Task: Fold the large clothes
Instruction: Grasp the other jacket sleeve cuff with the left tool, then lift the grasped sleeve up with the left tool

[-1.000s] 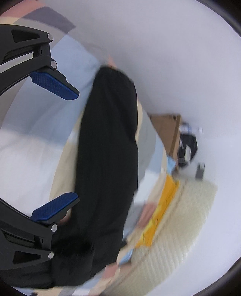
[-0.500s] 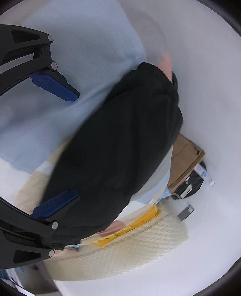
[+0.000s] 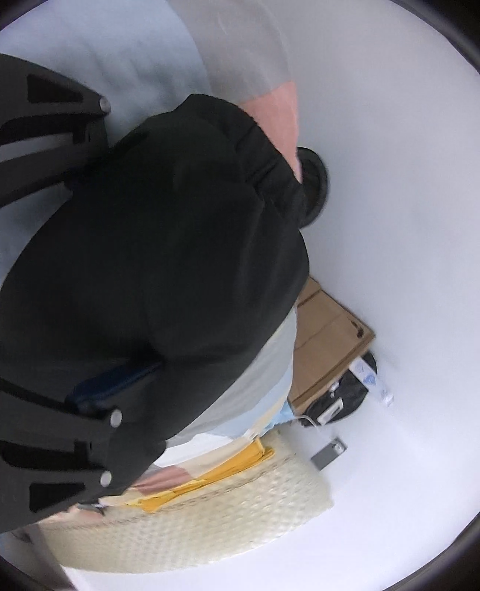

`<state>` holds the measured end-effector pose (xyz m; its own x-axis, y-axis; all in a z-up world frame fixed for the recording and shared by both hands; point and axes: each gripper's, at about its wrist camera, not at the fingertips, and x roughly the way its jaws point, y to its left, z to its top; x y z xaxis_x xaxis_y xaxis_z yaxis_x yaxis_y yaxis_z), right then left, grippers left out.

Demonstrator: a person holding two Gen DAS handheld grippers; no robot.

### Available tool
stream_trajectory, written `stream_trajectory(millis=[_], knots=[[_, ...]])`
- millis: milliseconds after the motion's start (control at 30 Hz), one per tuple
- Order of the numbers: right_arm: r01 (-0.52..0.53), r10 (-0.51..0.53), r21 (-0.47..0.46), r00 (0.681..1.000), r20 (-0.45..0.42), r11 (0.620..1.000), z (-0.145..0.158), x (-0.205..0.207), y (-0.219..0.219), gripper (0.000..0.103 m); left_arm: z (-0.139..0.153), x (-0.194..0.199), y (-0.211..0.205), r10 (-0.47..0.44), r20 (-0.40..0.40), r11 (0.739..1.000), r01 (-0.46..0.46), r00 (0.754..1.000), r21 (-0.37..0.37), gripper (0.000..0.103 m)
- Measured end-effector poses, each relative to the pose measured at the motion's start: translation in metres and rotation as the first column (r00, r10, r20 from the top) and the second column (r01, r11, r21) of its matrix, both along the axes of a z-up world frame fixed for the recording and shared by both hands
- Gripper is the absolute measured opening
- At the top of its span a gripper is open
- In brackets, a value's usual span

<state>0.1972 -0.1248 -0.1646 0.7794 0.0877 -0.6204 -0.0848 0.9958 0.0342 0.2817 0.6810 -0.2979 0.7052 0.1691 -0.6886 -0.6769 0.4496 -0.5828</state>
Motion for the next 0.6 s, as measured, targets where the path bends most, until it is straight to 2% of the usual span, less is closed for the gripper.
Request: stream_trajectory(millis=[67, 133, 233, 333, 533, 600], knots=[[0.002, -0.002, -0.002, 1.000, -0.025, 1.000, -0.004, 0.003, 0.000, 0.103, 0.000, 0.007, 0.004, -0.014, -0.030, 1.000, 0.014, 0.999, 0.002, 0.056], [0.003, -0.004, -0.008, 0.999, -0.044, 1.000, -0.007, 0.005, 0.000, 0.103, 0.005, 0.008, 0.005, -0.009, -0.036, 1.000, 0.009, 0.999, 0.011, 0.036], [-0.009, 0.008, -0.009, 0.999, -0.043, 1.000, -0.007, 0.004, 0.001, 0.103, 0.019, 0.008, -0.003, -0.005, -0.052, 0.999, 0.008, 0.999, 0.043, 0.015], [-0.021, 0.021, 0.010, 0.999, -0.036, 1.000, -0.002, 0.000, 0.000, 0.103, 0.044, 0.013, -0.019, -0.025, -0.094, 0.991, 0.038, 0.995, 0.130, 0.008], [-0.086, 0.086, 0.032, 0.996, -0.016, 0.996, 0.008, -0.015, 0.004, 0.103, 0.097, 0.003, -0.040, -0.034, -0.116, 0.976, 0.058, 0.993, 0.210, 0.006], [-0.093, 0.094, 0.046, 0.996, -0.002, 0.995, 0.012, -0.020, 0.000, 0.103, 0.119, -0.004, -0.052, -0.025, -0.107, 0.964, 0.052, 0.994, 0.261, 0.006]])
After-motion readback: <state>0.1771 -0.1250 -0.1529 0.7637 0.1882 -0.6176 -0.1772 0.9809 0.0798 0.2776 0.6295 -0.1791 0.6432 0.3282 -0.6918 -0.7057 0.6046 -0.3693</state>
